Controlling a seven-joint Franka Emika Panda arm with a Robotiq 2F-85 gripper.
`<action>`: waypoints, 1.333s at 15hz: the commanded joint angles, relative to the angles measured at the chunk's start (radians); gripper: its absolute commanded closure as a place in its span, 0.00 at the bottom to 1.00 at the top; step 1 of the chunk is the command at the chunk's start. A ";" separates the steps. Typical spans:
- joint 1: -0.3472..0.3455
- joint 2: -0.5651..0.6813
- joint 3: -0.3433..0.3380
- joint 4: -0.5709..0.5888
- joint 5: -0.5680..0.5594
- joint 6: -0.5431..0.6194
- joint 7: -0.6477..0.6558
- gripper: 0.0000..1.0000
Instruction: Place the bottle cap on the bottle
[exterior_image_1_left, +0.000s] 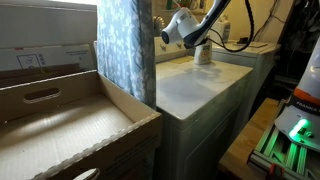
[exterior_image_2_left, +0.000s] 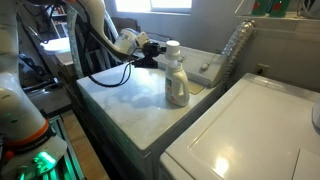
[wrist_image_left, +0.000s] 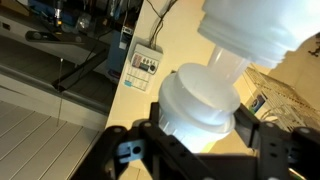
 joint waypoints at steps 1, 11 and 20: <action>-0.004 0.016 -0.007 -0.015 -0.035 0.018 0.042 0.52; -0.008 0.064 -0.018 -0.023 -0.058 0.011 0.043 0.52; -0.004 0.106 -0.026 -0.014 -0.101 -0.010 0.050 0.52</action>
